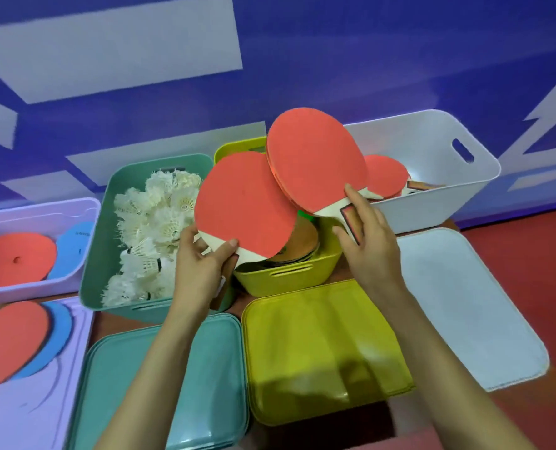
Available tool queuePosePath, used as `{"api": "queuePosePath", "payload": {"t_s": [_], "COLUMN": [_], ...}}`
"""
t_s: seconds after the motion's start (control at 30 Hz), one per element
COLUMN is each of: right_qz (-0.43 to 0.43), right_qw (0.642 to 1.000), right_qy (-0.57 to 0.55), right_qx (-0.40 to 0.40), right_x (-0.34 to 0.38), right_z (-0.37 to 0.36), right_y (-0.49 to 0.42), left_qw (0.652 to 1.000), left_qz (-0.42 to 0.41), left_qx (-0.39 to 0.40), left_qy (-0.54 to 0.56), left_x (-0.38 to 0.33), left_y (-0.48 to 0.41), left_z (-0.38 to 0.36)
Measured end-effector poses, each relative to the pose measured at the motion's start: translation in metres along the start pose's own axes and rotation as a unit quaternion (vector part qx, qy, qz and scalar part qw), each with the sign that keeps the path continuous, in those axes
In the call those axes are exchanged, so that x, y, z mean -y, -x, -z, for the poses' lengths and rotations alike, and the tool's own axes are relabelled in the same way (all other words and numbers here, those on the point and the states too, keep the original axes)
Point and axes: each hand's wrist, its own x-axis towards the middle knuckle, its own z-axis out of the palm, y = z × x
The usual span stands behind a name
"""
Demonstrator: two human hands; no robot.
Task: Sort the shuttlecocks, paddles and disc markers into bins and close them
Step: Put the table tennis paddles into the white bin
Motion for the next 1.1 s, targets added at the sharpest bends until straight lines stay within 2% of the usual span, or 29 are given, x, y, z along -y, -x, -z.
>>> {"api": "queuePosePath", "payload": {"t_s": [0.13, 0.2, 0.33, 0.43, 0.6, 0.73, 0.9, 0.97, 1.03, 1.07, 1.1], "right_qz": [-0.005, -0.017, -0.035, -0.011, 0.028, 0.006, -0.089, -0.092, -0.089, -0.088, -0.084], "right_qw": [0.996, 0.989, 0.942, 0.908, 0.88, 0.867, 0.853, 0.855, 0.858, 0.861, 0.866], "right_qy": [0.084, 0.145, 0.299, 0.358, 0.338, 0.291, 0.298, 0.295, 0.293, 0.29, 0.287], "right_qx": [0.011, 0.041, 0.151, 0.215, 0.333, 0.404, 0.42, 0.416, 0.412, 0.408, 0.402], "right_x": [-0.037, -0.055, -0.097, -0.128, -0.176, -0.211, -0.235, -0.235, -0.234, -0.233, -0.232], "right_z": [0.047, 0.069, 0.104, 0.114, 0.099, 0.092, 0.094, 0.097, 0.099, 0.1, 0.1], "right_y": [-0.063, -0.1, -0.167, -0.207, -0.249, -0.264, -0.274, -0.276, -0.278, -0.278, -0.278], "left_qw": [0.998, 0.995, 0.986, 0.986, 0.98, 0.959, 0.935, 0.932, 0.923, 0.904, 0.869], "left_qz": [-0.015, -0.028, -0.047, -0.033, 0.028, 0.064, 0.112, 0.152, 0.147, 0.116, 0.076], "left_qx": [-0.009, -0.005, -0.002, 0.02, 0.095, 0.156, 0.183, 0.187, 0.182, 0.185, 0.189], "left_qy": [-0.053, -0.1, -0.157, -0.162, -0.173, -0.23, -0.282, -0.27, -0.305, -0.367, -0.451], "left_x": [-0.008, -0.011, -0.019, -0.023, -0.017, -0.006, 0.02, 0.029, 0.035, 0.04, 0.045], "left_y": [-0.02, -0.036, -0.067, -0.091, -0.118, -0.138, -0.157, -0.162, -0.161, -0.162, -0.163], "left_z": [-0.05, -0.074, -0.118, -0.153, -0.214, -0.258, -0.299, -0.312, -0.322, -0.325, -0.326]}}
